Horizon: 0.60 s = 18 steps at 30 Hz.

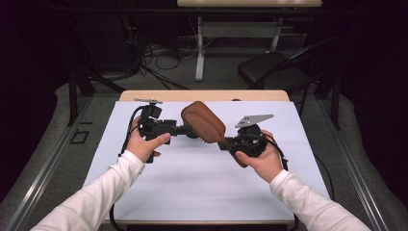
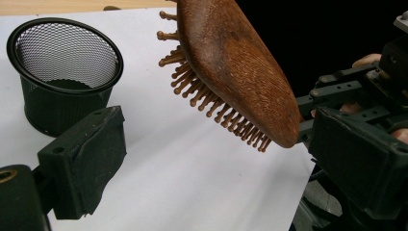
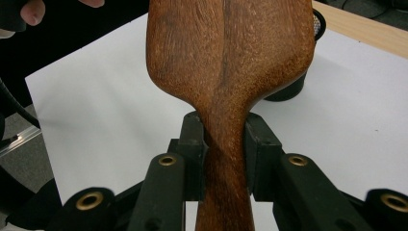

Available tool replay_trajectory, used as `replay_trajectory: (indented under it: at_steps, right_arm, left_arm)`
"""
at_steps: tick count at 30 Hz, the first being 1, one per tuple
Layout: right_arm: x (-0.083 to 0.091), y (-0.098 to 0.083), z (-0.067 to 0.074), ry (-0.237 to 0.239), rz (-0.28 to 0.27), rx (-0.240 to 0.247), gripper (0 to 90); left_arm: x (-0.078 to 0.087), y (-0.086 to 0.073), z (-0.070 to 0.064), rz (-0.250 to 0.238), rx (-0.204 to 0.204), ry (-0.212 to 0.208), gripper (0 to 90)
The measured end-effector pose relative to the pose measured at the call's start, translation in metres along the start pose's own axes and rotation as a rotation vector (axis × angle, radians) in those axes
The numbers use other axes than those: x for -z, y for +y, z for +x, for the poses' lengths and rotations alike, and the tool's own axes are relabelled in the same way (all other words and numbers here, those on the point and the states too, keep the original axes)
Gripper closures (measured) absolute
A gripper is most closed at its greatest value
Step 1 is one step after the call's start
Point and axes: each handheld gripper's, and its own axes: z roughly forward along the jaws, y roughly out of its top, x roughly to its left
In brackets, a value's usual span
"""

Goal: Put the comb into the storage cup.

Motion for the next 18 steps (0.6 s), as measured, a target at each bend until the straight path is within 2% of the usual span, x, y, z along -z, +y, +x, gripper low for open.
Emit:
replay_trajectory:
  at_steps: [18]
  right_arm:
    - [-0.002, 0.001, 0.004, -0.001, -0.076, 0.016, 72.1]
  left_arm:
    - [-0.002, 0.014, -0.002, -0.003, 0.009, -0.020, 6.1]
